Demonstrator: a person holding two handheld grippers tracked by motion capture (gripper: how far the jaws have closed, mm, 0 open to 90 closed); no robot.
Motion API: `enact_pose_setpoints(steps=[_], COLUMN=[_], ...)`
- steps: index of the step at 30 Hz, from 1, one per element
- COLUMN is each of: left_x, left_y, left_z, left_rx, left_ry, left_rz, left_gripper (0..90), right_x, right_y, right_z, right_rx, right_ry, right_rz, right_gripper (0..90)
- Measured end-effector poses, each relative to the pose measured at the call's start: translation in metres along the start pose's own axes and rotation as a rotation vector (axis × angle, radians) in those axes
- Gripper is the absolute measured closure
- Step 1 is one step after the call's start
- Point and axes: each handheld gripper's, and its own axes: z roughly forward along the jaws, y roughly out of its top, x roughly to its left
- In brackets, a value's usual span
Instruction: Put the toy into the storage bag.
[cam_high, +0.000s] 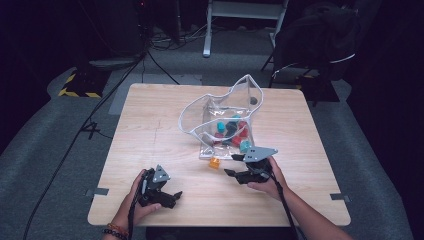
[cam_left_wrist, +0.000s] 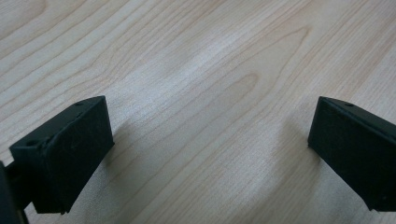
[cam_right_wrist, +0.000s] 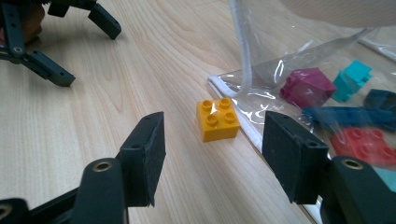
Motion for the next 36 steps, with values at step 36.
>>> enact_pose_setpoints(steps=[36], left_x=[0.0], left_y=[0.0], left_z=[0.0], left_rx=[0.0], left_ry=[0.001], left_rz=[0.002], left_gripper=[0.6], right_x=[-0.01], right_y=[-0.005], right_z=[0.078], right_rx=[0.102], right_ry=[0.01], right_rz=[0.006], right_gripper=[48.1])
